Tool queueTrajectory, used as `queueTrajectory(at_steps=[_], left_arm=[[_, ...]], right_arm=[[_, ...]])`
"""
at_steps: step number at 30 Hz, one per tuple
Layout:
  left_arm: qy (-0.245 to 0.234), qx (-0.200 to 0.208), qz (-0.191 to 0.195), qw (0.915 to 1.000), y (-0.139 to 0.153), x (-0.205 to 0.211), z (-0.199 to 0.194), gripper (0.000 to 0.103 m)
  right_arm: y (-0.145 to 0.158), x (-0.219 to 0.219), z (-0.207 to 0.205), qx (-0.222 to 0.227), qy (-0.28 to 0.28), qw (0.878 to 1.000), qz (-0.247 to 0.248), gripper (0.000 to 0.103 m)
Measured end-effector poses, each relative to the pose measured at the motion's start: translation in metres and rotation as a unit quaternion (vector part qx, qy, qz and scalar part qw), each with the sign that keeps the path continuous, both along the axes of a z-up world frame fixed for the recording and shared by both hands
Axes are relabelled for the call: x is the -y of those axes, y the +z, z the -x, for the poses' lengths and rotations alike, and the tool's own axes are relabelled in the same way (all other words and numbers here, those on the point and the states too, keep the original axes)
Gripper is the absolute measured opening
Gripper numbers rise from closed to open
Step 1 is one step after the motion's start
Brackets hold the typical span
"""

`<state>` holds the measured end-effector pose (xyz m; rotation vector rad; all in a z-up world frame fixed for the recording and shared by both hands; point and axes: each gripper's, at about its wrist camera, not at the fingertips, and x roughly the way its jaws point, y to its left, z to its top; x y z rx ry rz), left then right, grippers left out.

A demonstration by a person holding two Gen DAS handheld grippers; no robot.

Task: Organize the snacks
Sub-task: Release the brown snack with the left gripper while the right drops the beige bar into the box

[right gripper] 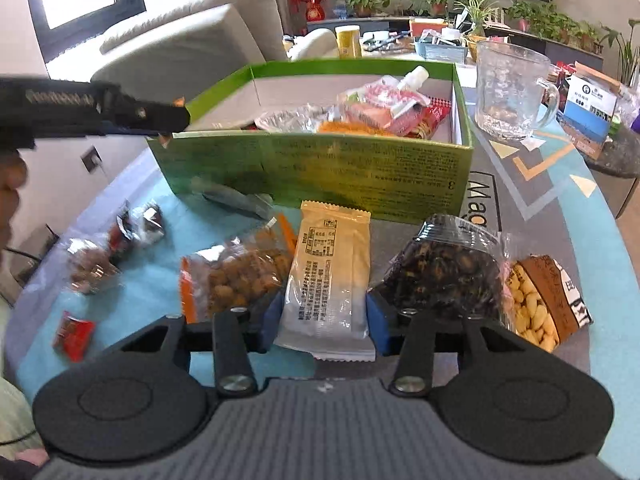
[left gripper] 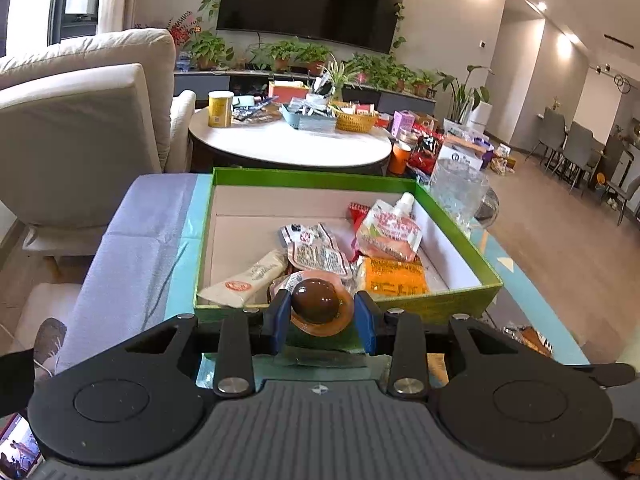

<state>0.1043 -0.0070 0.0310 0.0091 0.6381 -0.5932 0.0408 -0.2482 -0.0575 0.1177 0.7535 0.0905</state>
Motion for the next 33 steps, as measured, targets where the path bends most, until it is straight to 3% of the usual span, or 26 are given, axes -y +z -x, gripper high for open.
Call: queueTrajectory(at_steps=[6,14,25,33], left_arm=[[0.006,0.017,0.007,0.9998,0.012,-0.001,-0.003,0.032],[0.022,0.027,0.004,0.9994,0.03,0.002,-0.034,0.032],[0.026,0.027,-0.034,0.9987,0.021,0.024,-0.079,0.032],[0.037,-0.008,-0.046,0.9982,-0.005,0.037,-0.111,0.035]], right_arm=[[0.045,0.012,0.01,0.071,-0.008,0.997,-0.015,0.048],[0.073,0.025,-0.041,0.123,-0.031,0.992,-0.01,0.048],[0.051,0.034,-0.099,0.09,-0.057,0.994,-0.018,0.048],[0.039,0.028,-0.121,0.077,-0.055,0.996,0.007,0.05]])
